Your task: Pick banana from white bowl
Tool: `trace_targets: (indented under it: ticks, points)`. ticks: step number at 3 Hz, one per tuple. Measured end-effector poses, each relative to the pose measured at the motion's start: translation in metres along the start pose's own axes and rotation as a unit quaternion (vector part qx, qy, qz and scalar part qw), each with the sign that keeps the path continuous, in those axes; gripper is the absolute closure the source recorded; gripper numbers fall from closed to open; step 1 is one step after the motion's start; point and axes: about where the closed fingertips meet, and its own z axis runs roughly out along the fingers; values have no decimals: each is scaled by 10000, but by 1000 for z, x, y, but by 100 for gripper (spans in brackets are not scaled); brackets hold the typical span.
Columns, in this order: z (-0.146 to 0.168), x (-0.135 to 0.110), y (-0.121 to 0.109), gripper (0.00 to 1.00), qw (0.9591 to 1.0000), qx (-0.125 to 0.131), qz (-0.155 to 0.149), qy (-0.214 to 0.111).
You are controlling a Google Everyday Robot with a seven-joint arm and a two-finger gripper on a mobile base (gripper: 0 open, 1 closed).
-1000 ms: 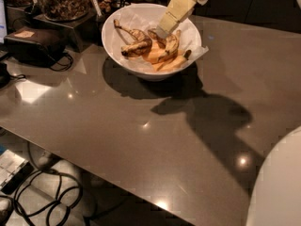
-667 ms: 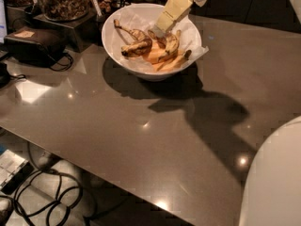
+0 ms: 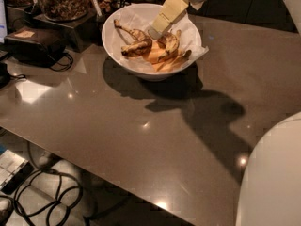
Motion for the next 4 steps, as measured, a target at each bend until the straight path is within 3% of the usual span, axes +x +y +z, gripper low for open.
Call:
trace_targets:
  ticks: [2, 4]
  points:
    - [3, -1, 4, 0, 10000, -45, 14, 15]
    - [5, -12, -2, 0, 9988, -123, 404, -228]
